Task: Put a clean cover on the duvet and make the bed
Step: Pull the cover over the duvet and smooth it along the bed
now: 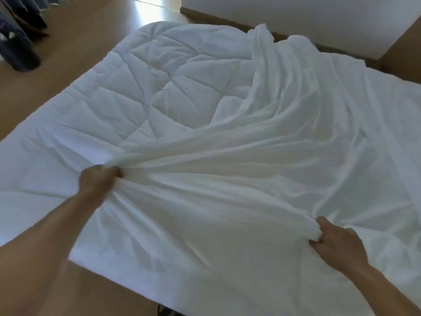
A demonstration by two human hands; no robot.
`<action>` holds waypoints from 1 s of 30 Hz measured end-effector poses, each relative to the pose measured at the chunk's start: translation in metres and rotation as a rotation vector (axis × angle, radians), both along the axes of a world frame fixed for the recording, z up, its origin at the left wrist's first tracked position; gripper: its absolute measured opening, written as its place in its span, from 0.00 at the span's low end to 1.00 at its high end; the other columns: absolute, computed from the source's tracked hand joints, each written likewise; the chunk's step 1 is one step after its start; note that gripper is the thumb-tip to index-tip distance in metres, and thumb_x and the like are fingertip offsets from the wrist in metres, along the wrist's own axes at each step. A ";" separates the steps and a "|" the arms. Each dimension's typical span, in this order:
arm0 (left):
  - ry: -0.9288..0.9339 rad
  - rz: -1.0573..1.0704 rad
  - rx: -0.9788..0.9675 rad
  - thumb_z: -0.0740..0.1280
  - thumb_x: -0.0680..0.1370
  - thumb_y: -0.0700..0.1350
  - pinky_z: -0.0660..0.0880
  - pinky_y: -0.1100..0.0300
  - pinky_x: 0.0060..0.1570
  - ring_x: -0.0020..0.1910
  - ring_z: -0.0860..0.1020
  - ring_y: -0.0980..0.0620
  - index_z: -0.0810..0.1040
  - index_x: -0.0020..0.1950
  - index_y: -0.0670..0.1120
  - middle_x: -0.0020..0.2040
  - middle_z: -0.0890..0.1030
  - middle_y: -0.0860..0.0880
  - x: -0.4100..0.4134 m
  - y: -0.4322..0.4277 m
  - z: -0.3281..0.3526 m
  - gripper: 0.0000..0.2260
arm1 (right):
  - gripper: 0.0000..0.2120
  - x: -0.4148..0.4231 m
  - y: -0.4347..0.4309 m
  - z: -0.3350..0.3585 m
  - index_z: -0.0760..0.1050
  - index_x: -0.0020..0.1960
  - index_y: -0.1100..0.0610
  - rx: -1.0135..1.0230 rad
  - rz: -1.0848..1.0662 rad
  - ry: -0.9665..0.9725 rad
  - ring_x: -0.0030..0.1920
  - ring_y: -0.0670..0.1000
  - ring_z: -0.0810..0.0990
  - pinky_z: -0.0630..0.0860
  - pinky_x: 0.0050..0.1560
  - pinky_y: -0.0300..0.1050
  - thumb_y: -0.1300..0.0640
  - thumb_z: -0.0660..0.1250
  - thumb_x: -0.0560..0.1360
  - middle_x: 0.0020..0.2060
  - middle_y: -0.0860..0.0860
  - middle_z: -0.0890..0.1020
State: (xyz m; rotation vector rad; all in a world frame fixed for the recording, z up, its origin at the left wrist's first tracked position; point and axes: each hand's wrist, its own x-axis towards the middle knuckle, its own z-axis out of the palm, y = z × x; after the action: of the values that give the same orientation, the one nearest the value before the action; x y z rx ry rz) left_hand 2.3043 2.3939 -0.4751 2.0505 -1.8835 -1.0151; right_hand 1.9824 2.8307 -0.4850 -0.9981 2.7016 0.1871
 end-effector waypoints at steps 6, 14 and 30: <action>-0.291 0.085 0.005 0.63 0.74 0.58 0.74 0.49 0.47 0.52 0.79 0.35 0.82 0.58 0.43 0.55 0.81 0.36 0.106 -0.135 -0.071 0.24 | 0.12 0.013 -0.014 -0.023 0.63 0.50 0.48 0.031 -0.116 -0.113 0.40 0.53 0.79 0.68 0.43 0.47 0.43 0.63 0.74 0.37 0.43 0.78; -0.445 -0.287 -0.078 0.67 0.75 0.59 0.61 0.40 0.70 0.76 0.58 0.39 0.55 0.78 0.39 0.77 0.60 0.37 -0.033 0.014 -0.050 0.40 | 0.24 0.025 -0.019 -0.029 0.69 0.58 0.49 0.130 -0.046 -0.165 0.54 0.52 0.80 0.68 0.45 0.47 0.35 0.65 0.70 0.53 0.46 0.80; -0.392 -1.628 -0.730 0.53 0.84 0.56 0.70 0.63 0.24 0.28 0.78 0.54 0.83 0.44 0.54 0.32 0.76 0.55 -0.071 0.094 -0.047 0.21 | 0.35 -0.019 0.080 -0.025 0.78 0.63 0.54 -0.161 -0.071 0.045 0.61 0.57 0.78 0.71 0.62 0.57 0.28 0.56 0.73 0.59 0.53 0.81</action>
State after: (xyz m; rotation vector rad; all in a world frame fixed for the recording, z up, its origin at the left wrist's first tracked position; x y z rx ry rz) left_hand 2.2332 2.4883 -0.5220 0.0141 -3.2903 0.1527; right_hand 1.9629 2.9108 -0.5104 -0.9491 2.8251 -0.0220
